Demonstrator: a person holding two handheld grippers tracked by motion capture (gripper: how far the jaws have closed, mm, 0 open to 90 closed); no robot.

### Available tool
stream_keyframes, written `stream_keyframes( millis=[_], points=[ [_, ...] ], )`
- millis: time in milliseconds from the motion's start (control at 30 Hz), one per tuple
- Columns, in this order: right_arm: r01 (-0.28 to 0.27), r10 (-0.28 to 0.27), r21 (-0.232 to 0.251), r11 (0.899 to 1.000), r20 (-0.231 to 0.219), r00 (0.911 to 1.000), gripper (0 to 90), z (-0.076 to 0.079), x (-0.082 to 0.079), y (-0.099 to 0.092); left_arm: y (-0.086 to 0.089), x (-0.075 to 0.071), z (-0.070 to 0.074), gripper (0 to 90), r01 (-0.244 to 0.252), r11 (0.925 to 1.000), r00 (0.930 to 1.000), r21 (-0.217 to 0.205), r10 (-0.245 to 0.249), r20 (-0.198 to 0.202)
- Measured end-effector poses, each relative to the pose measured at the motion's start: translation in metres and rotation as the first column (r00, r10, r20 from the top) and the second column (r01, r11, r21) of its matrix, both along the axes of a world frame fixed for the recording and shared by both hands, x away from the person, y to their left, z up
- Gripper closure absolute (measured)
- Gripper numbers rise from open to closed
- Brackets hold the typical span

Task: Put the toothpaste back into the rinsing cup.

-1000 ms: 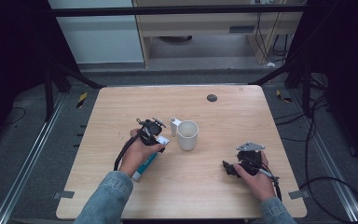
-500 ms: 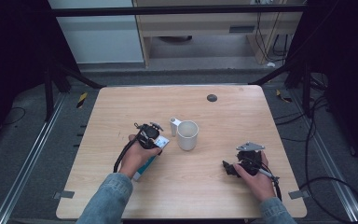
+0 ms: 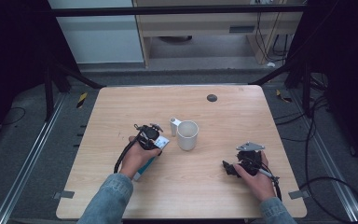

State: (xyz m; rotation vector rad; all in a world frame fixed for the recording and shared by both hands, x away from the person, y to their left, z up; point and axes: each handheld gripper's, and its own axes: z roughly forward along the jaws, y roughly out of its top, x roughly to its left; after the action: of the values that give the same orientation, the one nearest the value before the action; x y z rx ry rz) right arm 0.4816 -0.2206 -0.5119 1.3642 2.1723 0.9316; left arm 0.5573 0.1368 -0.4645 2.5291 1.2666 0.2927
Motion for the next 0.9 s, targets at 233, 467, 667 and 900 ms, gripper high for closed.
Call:
stream_keyframes(
  millis=[233, 467, 667, 900],
  points=[
    [0.000, 0.000, 0.000, 1.000, 0.000, 1.0000, 0.7, 0.0000, 0.0000, 0.0000, 0.0007, 0.0003, -0.0012, 48.8, -0.004, 1.0000, 1.0000, -0.008, 0.004, -0.008],
    [0.000, 0.000, 0.000, 1.000, 0.000, 1.0000, 0.6, 0.0000, 0.0000, 0.0000, 0.0018, 0.0008, -0.0039, 51.6, -0.007, 0.9997, 0.9997, -0.024, 0.006, -0.022],
    [0.000, 0.000, 0.000, 1.000, 0.000, 1.0000, 0.6, 0.0000, 0.0000, 0.0000, 0.0023, 0.0016, -0.0035, 53.7, -0.011, 0.9996, 0.9996, -0.027, 0.010, -0.027],
    [-0.006, 0.006, -0.011, 1.000, 0.010, 0.9999, 0.6, -0.0007, 0.0007, -0.0006, 0.0012, 0.0019, -0.0028, 58.3, 0.003, 0.9998, 0.9995, -0.022, -0.004, -0.031]
  ],
)
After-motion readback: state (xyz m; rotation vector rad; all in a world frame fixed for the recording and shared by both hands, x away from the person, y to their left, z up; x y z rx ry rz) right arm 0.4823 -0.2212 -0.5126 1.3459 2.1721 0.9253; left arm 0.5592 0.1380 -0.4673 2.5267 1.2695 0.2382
